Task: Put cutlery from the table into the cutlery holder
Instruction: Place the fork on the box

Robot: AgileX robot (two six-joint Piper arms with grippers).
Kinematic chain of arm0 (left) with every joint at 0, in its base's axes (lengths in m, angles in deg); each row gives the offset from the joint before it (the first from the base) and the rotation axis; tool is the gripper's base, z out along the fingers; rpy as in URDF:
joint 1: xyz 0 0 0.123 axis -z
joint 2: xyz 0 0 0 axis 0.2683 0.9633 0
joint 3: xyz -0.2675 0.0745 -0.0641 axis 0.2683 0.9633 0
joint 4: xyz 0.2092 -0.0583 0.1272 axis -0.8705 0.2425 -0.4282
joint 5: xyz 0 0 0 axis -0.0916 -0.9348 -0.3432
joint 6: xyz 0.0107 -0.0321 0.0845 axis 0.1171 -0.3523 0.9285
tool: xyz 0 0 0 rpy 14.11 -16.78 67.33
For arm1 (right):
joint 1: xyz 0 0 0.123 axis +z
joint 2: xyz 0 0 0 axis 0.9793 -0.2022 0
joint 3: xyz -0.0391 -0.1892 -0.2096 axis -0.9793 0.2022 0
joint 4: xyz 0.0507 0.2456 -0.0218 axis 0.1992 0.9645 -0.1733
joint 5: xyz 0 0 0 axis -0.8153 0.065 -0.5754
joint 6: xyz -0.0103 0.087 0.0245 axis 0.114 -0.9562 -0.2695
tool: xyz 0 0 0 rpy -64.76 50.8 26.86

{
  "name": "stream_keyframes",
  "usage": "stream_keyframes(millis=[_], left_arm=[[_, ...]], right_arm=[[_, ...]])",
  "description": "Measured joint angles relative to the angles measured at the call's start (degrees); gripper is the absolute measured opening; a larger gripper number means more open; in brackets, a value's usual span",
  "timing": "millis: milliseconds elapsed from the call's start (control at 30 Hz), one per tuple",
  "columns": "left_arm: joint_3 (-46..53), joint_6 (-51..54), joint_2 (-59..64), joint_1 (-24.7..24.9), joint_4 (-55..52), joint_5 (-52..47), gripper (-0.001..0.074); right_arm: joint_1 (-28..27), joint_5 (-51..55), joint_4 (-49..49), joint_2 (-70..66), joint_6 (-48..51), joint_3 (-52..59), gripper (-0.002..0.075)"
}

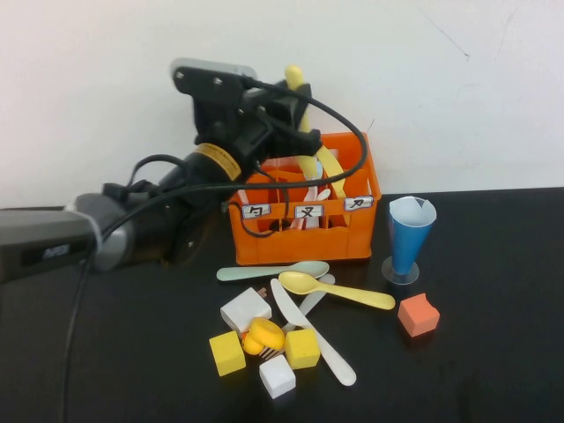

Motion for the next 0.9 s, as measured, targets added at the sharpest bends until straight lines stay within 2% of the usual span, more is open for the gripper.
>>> stream_keyframes(millis=[167,567,900], left_arm=[[-3.0,-0.2,3.6,0.0,-1.3,0.3,0.0190],[-3.2,0.1,4.0,0.0,-1.0,0.7,0.0189],[-3.0,6.4,1.0,-0.1,-1.4,-2.9,0.0189]], right_arm=[[0.0,0.0,0.0,0.0,0.0,0.0,-0.0003],[0.0,0.0,0.0,0.0,0.0,0.0,-0.0003],[0.0,0.0,0.0,0.0,0.0,0.0,-0.0003]])
